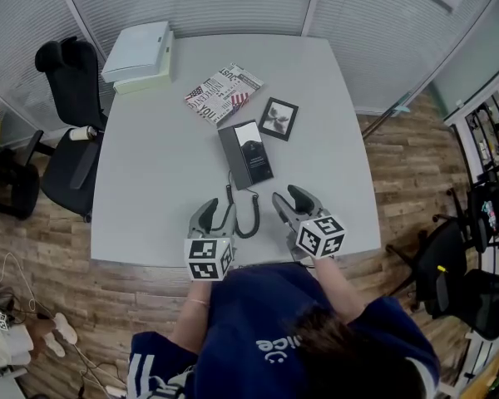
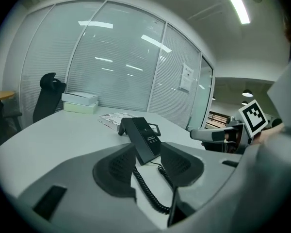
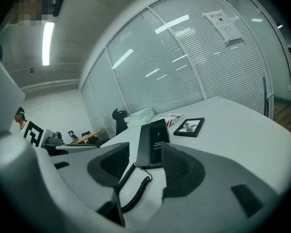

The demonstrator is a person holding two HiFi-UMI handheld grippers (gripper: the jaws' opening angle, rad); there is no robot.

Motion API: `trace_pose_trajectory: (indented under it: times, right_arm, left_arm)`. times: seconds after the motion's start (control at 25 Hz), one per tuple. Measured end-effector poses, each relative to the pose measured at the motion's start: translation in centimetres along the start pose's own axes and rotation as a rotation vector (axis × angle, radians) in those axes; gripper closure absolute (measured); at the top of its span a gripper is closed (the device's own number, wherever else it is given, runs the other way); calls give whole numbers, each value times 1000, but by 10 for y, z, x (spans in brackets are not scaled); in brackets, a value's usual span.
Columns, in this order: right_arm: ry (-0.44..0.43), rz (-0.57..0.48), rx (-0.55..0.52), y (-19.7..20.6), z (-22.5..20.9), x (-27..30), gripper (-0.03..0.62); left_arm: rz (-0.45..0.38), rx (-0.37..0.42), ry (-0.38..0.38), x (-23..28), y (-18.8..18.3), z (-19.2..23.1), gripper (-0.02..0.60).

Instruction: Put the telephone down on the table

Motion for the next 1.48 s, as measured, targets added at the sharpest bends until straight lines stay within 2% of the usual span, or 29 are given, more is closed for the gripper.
trace_pose_trajectory:
  times: [0.08, 0.2, 0.4, 0.56, 0.72, 1.2, 1.48]
  right_arm:
    - [4, 0, -16, 0, 2, 0, 415]
    - [10, 13, -55, 3, 6, 0, 502]
    - [29, -8, -32, 3, 7, 1, 583]
    - [28, -25, 14, 0, 7, -3, 585]
    - [50, -13, -5, 4, 6, -5, 585]
    - [96, 11, -78, 14, 8, -14, 585]
    - [111, 16, -98, 17, 9, -21, 585]
  left_arm:
    - [7, 15, -3, 0, 0, -1, 443]
    - [12, 0, -23, -1, 2, 1, 534]
    - [29, 39, -13, -1, 1, 0, 577]
    - [29, 25, 0, -3, 4, -3, 577]
    - [17, 2, -2, -5, 5, -4, 577]
    - [14, 20, -11, -12, 10, -7, 578]
    - [39, 28, -31, -15, 11, -7, 578]
Point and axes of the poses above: the fingertips, and each gripper's own axes: x forward along the fingers, z to its left, y out of its underside, the point moved 5 cm from there along -x, backward along the fingers, and after that the axes turned 12 degrees about x, right-handed, at the moved point
